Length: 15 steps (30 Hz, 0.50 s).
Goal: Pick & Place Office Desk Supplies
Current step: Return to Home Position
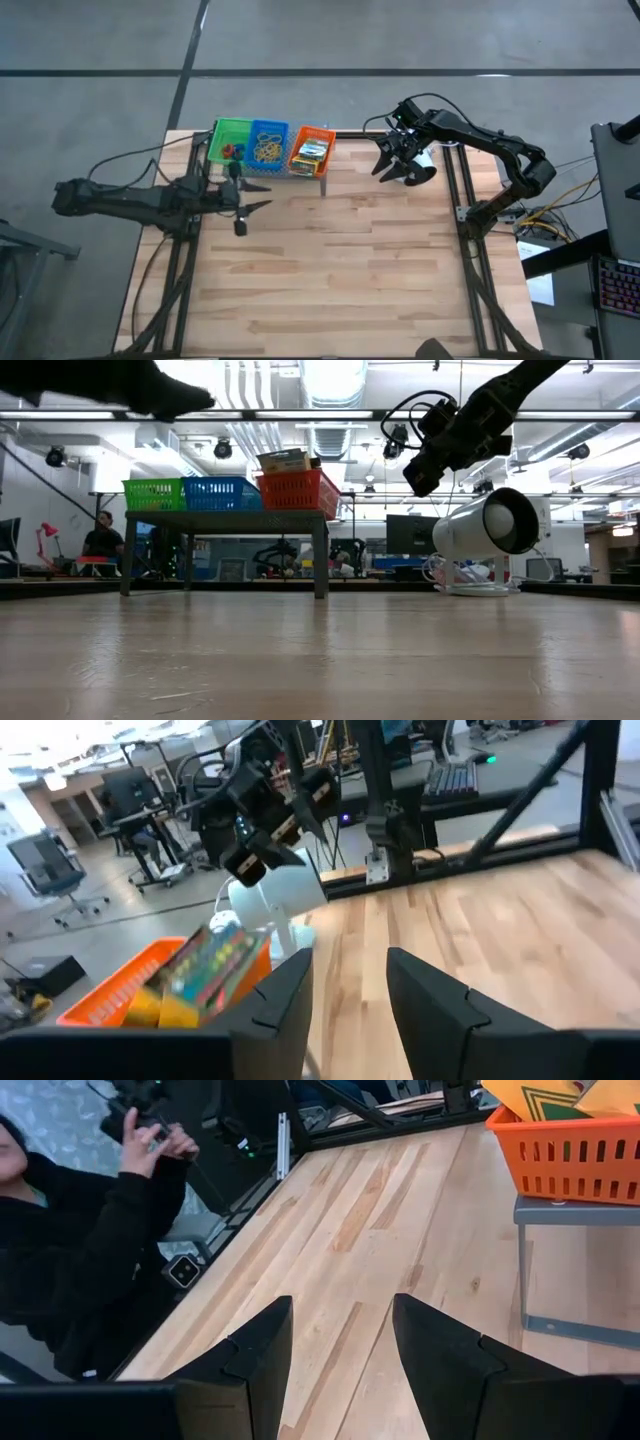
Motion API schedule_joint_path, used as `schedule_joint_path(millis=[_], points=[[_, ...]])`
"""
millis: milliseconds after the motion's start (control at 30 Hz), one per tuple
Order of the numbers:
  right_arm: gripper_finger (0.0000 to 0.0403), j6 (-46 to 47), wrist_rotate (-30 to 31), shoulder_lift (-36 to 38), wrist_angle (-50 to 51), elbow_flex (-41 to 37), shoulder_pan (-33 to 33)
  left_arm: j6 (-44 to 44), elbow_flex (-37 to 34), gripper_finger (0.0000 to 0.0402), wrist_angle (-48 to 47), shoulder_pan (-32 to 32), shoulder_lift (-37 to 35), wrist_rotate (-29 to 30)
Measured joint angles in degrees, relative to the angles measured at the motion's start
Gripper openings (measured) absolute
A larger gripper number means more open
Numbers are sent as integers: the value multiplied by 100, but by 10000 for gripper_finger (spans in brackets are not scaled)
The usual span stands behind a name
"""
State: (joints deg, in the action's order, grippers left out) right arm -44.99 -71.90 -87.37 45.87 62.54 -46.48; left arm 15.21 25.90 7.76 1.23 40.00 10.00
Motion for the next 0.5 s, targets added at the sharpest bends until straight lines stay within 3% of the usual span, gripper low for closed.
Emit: schedule_joint_path(millis=[500], points=[[171, 0, 0, 0, -23, 0, 0, -66, -1883, 169, 507, 0, -2396, 3]])
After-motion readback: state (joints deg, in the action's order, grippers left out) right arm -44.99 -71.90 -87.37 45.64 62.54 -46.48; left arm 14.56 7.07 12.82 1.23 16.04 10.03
